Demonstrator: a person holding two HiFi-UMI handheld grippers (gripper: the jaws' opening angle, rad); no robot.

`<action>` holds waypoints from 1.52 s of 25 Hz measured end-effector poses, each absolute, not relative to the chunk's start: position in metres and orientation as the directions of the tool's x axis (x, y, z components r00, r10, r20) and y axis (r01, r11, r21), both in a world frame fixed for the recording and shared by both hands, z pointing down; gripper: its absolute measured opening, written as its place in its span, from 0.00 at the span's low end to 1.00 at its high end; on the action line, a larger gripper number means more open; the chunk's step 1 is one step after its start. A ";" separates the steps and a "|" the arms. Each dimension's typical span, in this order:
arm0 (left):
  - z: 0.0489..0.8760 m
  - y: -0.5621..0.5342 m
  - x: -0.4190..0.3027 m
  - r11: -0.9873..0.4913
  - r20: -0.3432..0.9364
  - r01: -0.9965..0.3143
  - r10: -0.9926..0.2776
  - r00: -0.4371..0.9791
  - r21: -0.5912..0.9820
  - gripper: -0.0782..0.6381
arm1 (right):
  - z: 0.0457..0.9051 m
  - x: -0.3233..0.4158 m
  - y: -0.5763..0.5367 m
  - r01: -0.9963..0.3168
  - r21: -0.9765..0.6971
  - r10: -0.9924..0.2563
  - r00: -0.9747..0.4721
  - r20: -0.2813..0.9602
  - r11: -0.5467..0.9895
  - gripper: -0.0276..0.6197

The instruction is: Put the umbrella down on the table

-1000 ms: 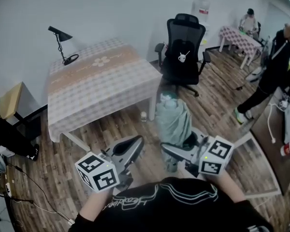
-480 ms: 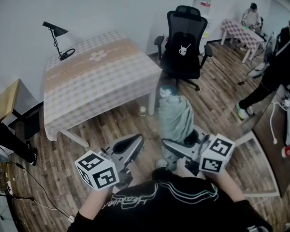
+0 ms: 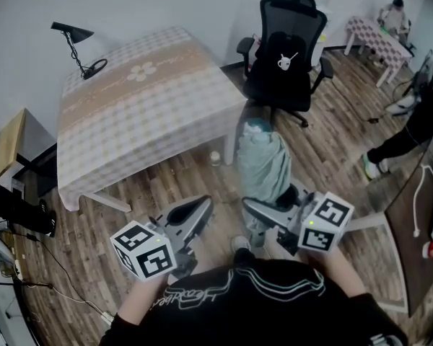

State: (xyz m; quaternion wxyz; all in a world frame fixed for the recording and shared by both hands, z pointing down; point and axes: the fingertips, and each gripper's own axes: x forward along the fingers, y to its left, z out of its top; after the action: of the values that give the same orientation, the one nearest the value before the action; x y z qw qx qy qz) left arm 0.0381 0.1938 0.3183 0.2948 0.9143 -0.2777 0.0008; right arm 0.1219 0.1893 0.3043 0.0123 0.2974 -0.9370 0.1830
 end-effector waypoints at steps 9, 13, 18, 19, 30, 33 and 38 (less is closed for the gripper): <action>0.335 0.117 0.063 -0.619 0.198 -0.548 -0.543 0.816 0.562 0.10 | 0.325 0.148 0.112 -0.531 -0.369 -0.510 -0.845 0.162 0.763 0.47; 0.337 0.093 0.075 -0.610 0.210 -0.567 -0.557 0.804 0.554 0.10 | 0.328 0.157 0.087 -0.508 -0.375 -0.488 -0.859 0.152 0.776 0.47; 0.330 0.072 0.085 -0.613 0.210 -0.588 -0.577 0.789 0.527 0.10 | 0.324 0.162 0.063 -0.475 -0.353 -0.459 -0.878 0.134 0.806 0.47; 0.328 0.067 0.086 -0.611 0.208 -0.594 -0.584 0.785 0.524 0.10 | 0.322 0.164 0.057 -0.471 -0.349 -0.455 -0.881 0.131 0.810 0.47; 0.317 0.054 0.074 -0.593 0.192 -0.639 -0.642 0.743 0.490 0.10 | 0.306 0.164 0.036 -0.444 -0.319 -0.437 -0.894 0.096 0.838 0.47; 0.318 0.049 0.066 -0.586 0.188 -0.645 -0.651 0.735 0.491 0.10 | 0.307 0.160 0.030 -0.442 -0.312 -0.434 -0.896 0.100 0.841 0.47; 0.319 0.029 0.059 -0.593 0.171 -0.638 -0.652 0.738 0.491 0.10 | 0.307 0.152 0.012 -0.447 -0.302 -0.438 -0.893 0.101 0.842 0.47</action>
State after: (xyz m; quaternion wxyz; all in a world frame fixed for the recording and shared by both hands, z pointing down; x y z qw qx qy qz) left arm 0.0590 0.0288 0.3194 0.2697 0.8925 -0.3614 -0.0132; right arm 0.1525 0.0122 0.3070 0.0139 0.2307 -0.9596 0.1606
